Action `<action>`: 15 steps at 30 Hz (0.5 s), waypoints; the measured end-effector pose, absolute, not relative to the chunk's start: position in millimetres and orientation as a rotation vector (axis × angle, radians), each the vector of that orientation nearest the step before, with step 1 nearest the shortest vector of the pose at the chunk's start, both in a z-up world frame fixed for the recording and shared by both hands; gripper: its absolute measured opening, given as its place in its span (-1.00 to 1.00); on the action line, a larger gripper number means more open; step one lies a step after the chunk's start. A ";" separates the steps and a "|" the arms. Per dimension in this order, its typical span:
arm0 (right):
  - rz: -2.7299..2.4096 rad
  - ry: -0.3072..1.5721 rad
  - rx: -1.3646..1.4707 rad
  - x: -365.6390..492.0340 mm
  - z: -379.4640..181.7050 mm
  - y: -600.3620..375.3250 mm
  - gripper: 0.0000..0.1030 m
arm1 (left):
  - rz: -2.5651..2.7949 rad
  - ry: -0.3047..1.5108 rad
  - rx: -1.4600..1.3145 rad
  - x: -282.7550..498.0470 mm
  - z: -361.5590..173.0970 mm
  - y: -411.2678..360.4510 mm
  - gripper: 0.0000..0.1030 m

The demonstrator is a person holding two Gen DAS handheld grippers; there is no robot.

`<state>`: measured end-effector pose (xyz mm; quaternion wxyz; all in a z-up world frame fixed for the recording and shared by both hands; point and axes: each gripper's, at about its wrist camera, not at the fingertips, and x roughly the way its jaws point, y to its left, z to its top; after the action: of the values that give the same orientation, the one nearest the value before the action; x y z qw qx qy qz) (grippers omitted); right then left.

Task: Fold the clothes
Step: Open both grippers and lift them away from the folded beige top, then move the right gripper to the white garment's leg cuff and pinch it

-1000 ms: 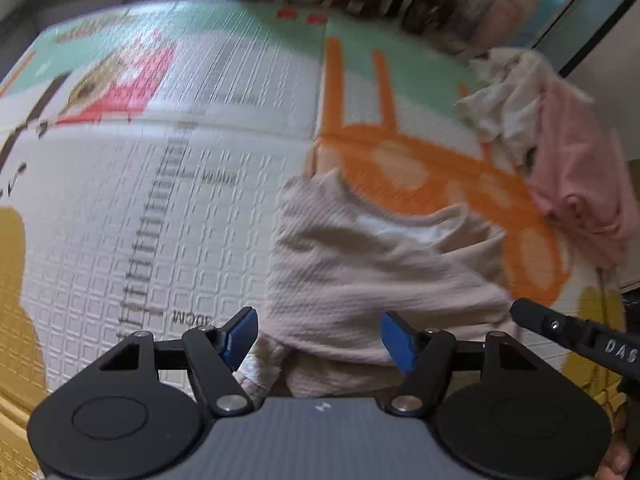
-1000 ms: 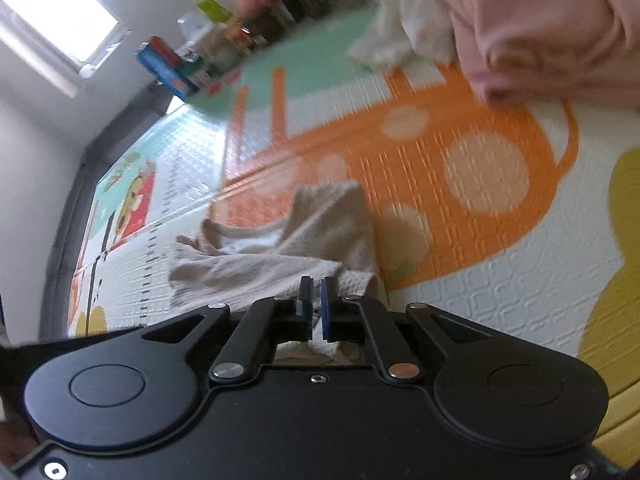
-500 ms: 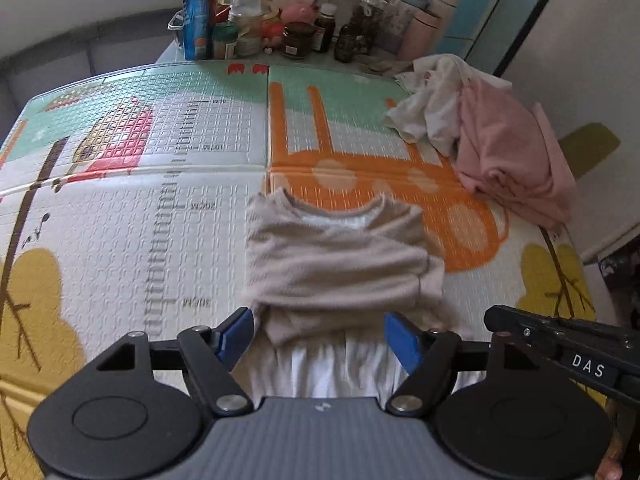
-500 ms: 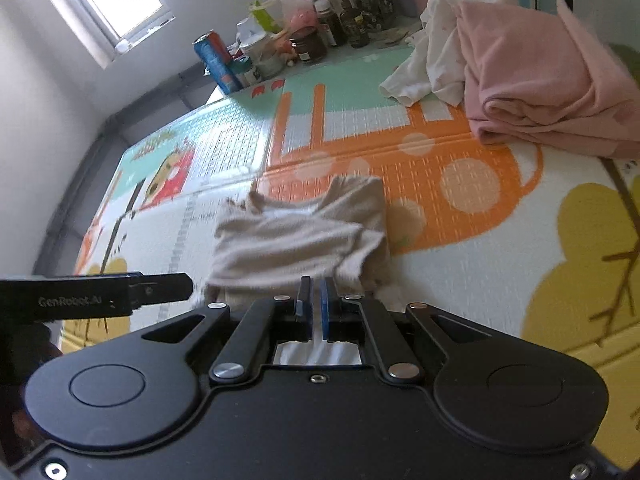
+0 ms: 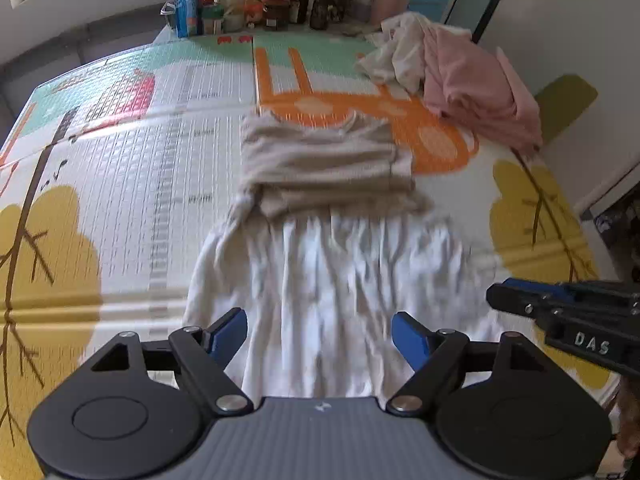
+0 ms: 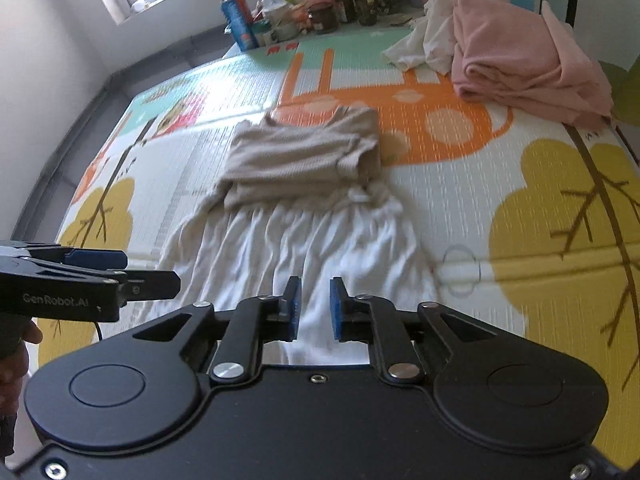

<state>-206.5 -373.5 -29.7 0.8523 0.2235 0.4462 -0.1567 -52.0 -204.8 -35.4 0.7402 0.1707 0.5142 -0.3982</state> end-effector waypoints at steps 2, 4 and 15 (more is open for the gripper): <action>-0.329 0.945 0.463 -216.5 -30.4 -366.2 -0.71 | -0.868 1.140 0.373 -61.1 -39.6 -196.4 0.59; -0.327 0.952 0.460 -225.9 -31.5 -359.5 -0.68 | -0.865 1.153 0.372 -69.3 -44.3 -189.3 0.60; -0.351 0.974 0.476 -265.6 -38.5 -344.2 -0.57 | -0.835 1.188 0.364 -103.2 -59.9 -162.5 0.60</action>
<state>-265.6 -344.2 -38.5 0.8422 0.2251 0.4610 -0.1661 -103.2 -162.5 -59.9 0.7327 0.1656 0.5399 -0.3798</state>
